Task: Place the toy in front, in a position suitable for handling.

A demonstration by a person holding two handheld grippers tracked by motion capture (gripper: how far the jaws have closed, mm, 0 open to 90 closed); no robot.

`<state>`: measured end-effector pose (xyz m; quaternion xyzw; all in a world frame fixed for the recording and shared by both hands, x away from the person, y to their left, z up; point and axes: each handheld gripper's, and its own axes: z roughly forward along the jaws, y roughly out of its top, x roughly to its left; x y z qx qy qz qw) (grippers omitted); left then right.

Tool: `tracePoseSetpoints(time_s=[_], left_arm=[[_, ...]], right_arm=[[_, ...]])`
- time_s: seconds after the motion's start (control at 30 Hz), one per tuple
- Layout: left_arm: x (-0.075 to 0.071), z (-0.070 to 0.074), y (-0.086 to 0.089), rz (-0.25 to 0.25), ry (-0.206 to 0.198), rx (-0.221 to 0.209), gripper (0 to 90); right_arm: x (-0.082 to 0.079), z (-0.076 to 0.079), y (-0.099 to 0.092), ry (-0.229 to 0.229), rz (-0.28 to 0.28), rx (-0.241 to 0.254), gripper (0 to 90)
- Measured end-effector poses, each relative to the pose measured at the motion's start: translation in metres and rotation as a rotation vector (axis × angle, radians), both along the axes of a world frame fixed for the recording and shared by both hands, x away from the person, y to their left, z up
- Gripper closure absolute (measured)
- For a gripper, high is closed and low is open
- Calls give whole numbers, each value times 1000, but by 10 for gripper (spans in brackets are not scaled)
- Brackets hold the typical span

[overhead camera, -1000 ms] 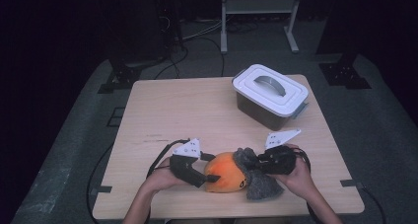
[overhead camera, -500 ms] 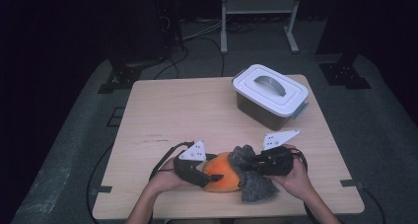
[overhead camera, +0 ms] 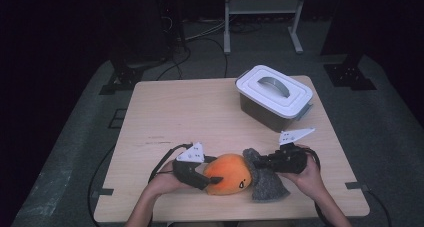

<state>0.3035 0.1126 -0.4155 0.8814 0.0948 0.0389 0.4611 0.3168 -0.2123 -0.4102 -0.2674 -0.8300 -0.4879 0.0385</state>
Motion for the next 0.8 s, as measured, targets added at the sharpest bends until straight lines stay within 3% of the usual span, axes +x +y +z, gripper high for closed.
tracePoseSetpoints(time_s=[0.1,0.23,0.3,0.37,0.43,0.67,0.8], left_arm=[[-4,1,-4,-23,-15,4,320],[-3,1,-3,-24,-16,9,319],[-2,1,-2,-13,-4,6,319],[-1,1,-2,-11,-2,-1,319],[-1,0,-2,-10,-4,-1,319],[-4,1,-6,-19,-25,2,314],[-5,1,-6,-23,-28,2,314]], right_arm=[[-4,7,6,-19,29,20,778],[-5,-3,15,7,52,-27,775],[-2,-6,13,22,47,-25,775],[0,-13,7,38,29,-67,775],[0,-14,6,42,26,-76,775],[-11,11,15,-40,61,-44,775],[-9,2,18,-16,77,-66,772]])
